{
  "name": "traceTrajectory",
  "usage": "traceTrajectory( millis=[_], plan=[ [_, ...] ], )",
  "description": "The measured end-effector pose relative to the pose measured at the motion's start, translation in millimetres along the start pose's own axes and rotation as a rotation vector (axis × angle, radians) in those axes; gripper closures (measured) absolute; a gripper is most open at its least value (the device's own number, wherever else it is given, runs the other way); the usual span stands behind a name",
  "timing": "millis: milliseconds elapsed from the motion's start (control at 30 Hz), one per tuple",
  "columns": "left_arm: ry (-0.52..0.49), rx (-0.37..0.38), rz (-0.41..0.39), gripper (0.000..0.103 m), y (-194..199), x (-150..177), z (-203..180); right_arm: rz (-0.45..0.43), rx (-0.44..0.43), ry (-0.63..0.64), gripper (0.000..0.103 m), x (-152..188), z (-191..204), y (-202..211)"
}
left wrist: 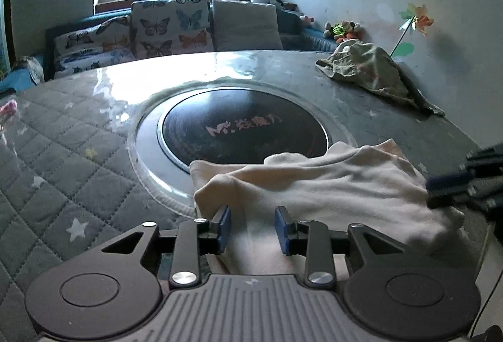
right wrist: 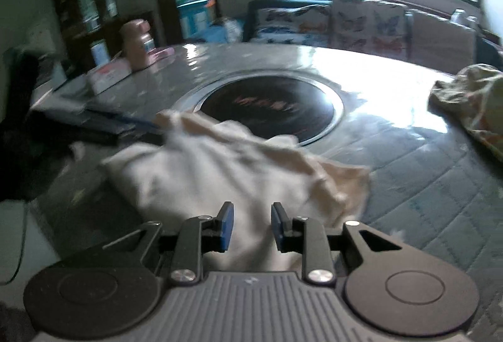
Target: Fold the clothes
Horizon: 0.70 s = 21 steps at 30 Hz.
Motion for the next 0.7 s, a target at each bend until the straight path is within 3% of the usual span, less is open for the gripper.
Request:
traceTrajectory(
  millis=[300,500,700],
  plan=[
    [-0.001,-0.024,-0.001,0.068,-3,-6,7,0.046,0.068,-0.07,0.077,-3,-28,-37],
    [-0.015,-0.029,-0.007,0.07,-11,-16,8,-0.016,0.038,-0.044,0.077,-26,-13,-35],
    [-0.011,-0.036,0.019,0.074,-25,-16,16,0.017,0.038,-0.036,0.077,-32,-5,-63]
  ],
)
Point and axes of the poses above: each gripper's, at about its wrist camera, not at the fingertips, and y roughly against the way its jaws point, z to its left, x to its underside, the point moved 8 cm from there along -y, roughly the way its jaws point, and after that the axes turned 13 degrees about x, right-handed, at the moved point
